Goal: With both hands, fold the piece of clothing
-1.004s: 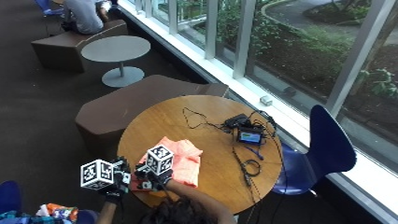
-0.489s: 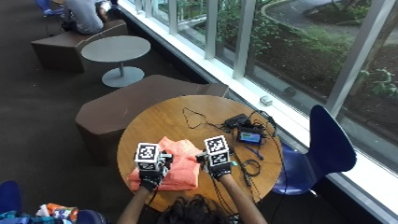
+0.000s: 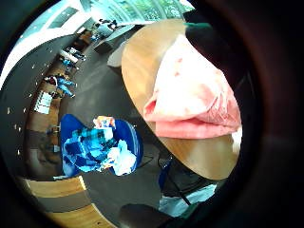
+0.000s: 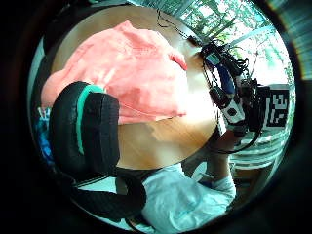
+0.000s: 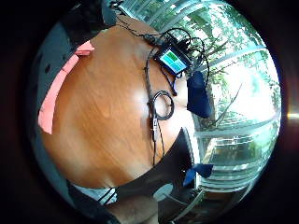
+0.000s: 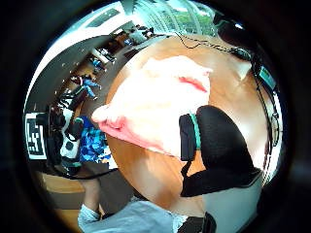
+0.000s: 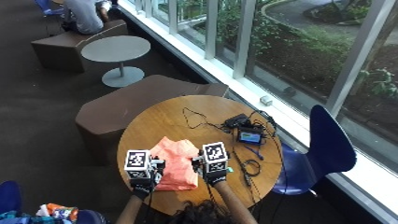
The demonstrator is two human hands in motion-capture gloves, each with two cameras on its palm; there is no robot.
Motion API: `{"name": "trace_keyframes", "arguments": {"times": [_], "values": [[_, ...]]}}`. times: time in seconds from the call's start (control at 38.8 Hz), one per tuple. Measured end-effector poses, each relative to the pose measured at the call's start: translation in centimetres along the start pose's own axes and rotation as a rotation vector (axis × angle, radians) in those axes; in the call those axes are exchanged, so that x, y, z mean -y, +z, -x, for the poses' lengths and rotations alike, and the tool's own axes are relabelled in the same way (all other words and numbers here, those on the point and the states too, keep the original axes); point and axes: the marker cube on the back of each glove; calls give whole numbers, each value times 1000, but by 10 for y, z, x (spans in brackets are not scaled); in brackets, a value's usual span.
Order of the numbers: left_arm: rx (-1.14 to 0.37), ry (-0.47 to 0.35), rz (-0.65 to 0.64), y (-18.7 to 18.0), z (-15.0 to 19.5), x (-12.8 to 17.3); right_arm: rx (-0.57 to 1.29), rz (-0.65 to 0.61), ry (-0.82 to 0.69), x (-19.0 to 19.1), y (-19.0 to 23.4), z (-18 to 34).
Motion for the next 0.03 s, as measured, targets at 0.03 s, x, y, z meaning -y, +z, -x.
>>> {"name": "trace_keyframes", "arguments": {"times": [0.03], "values": [[2,1,-3,1,1,-1,5,-1,4,-1,-1,0]]}}
